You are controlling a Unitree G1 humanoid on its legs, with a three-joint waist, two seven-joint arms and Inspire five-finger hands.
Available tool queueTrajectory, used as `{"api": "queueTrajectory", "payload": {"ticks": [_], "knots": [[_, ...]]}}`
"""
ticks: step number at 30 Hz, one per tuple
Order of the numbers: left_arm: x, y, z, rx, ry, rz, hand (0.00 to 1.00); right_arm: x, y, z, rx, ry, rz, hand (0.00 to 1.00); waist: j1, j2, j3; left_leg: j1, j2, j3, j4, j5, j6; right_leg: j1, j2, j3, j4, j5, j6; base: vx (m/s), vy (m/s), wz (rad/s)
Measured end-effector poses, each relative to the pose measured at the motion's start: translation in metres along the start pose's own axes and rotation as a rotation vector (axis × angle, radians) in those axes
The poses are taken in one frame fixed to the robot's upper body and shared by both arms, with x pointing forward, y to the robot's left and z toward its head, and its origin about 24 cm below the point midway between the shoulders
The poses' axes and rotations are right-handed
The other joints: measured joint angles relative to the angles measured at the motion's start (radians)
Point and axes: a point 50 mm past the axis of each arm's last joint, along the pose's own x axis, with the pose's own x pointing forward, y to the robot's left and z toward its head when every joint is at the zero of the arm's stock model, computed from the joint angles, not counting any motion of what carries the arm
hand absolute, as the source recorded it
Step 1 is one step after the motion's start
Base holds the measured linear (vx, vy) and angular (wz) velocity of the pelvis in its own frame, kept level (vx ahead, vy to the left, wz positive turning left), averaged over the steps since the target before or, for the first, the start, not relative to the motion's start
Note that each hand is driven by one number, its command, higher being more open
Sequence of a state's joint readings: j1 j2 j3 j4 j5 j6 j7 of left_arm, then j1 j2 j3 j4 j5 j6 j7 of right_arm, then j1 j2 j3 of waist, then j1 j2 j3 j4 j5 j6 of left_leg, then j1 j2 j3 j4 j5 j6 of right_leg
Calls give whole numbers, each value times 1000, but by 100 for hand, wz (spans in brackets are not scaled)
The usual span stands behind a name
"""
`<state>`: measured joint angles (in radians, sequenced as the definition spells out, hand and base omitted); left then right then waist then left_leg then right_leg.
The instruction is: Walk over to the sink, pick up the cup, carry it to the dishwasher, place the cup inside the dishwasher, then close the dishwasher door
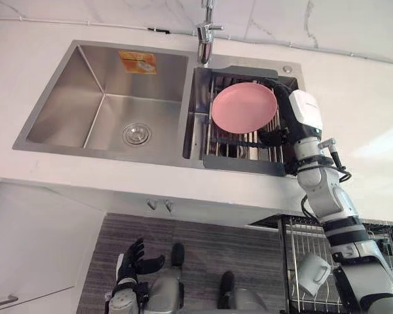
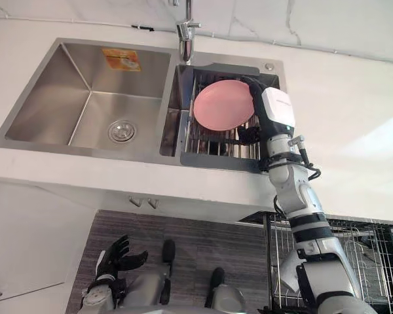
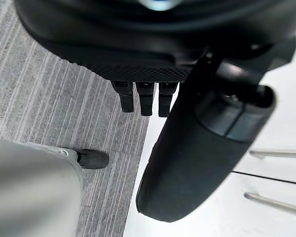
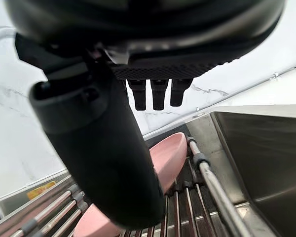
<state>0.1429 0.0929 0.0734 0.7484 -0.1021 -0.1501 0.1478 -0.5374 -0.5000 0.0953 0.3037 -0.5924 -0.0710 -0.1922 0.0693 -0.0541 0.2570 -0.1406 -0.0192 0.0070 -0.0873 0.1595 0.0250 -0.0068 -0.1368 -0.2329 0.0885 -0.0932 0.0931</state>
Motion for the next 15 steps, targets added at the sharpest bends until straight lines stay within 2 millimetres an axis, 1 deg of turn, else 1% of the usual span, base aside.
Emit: {"api": "queueTrajectory", "payload": {"ticks": [4,6,7,9,11,12,13,15], "knots": [[0,-1,1,-7,-2,0,90,1,1,-1,-3,7,4,90,-3,6,7,-10,0,-3,1,0,0,-10,0,0,3,0,0,9,-2,1],[2,-4,4,-14,-9,-6,90,8,-2,-1,-8,15,-3,90,-3,14,28,-14,0,-4,9,-1,0,-11,0,0,6,0,-1,-26,-3,2],[2,-7,6,-26,-14,-10,90,17,-7,1,-12,23,-20,30,-2,25,45,-20,1,-7,12,-5,7,-15,1,-3,9,-1,-2,-57,-5,7],[3,-8,7,-41,-18,-8,90,25,-12,4,-14,21,-37,30,-2,32,61,-26,3,-9,16,-6,8,-17,3,-12,16,-4,-6,-53,-14,11],[3,-8,9,-53,-24,-3,90,32,-15,10,-28,7,-39,30,1,32,66,-43,8,-8,26,-4,5,-33,6,-14,23,-6,-9,-16,-13,4],[3,-8,9,-54,-24,-4,90,33,-15,10,-30,5,-41,30,1,32,67,-44,8,-8,27,-3,5,-34,7,-14,24,-6,-9,0,0,0],[4,-9,10,-57,-26,-5,90,35,-17,10,-33,5,-51,30,1,32,72,-46,9,-9,29,2,-3,-36,7,-14,26,-7,-10,0,0,0],[4,-10,11,-59,-29,-7,90,37,-19,12,-33,3,-70,30,2,33,72,-54,10,-9,36,2,-3,-41,8,-14,28,-7,-12,0,0,0]]}}
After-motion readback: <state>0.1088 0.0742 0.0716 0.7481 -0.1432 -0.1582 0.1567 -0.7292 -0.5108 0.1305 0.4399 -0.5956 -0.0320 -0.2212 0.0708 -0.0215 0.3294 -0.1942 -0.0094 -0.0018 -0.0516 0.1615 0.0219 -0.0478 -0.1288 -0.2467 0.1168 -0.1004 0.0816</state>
